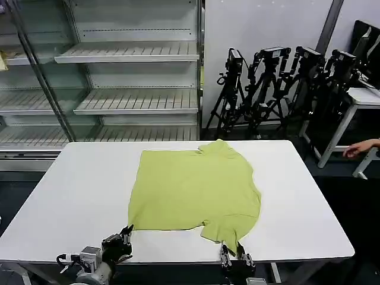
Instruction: Fold and organize the clothes.
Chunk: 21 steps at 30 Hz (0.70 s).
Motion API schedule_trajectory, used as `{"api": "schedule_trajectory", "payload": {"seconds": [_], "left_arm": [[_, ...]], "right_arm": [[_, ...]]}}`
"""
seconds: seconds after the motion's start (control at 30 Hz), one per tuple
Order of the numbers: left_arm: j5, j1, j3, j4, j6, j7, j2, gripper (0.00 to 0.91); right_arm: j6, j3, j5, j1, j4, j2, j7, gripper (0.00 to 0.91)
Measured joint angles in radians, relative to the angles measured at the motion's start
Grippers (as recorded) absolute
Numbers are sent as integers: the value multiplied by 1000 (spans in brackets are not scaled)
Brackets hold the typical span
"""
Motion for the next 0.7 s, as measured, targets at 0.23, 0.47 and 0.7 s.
{"api": "schedule_trajectory", "payload": {"seconds": [0.23, 0.47, 0.7], "left_arm": [[-5, 20, -17, -30, 1, -1, -6, 20], [-13, 55, -39, -94, -1, -9, -14, 20], [-19, 108, -67, -175, -3, -12, -11, 20]], "right_arm": [[24, 5, -20, -50, 48, -20, -17, 0], [36, 24, -37, -109, 132, -47, -26, 0], [43, 59, -30, -161, 218, -77, -39, 0]]}}
